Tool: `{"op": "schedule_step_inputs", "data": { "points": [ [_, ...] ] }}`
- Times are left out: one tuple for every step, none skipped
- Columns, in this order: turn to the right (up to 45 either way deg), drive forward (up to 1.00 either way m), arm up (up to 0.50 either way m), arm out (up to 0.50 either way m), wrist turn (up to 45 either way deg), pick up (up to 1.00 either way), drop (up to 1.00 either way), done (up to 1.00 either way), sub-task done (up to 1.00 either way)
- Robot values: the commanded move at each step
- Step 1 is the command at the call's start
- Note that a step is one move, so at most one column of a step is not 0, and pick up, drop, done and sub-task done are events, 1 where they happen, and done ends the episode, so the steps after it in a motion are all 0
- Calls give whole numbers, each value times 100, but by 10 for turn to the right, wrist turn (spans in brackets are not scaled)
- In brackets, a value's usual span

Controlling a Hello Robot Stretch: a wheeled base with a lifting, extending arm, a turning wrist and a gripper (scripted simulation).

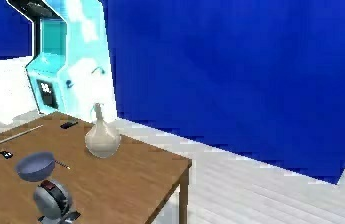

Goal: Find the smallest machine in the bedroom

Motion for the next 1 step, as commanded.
{"op": "schedule_step_inputs", "data": {
  "points": [
    [300, 0, 0, 0, 0, 0, 0, 0, 0]
  ]
}}
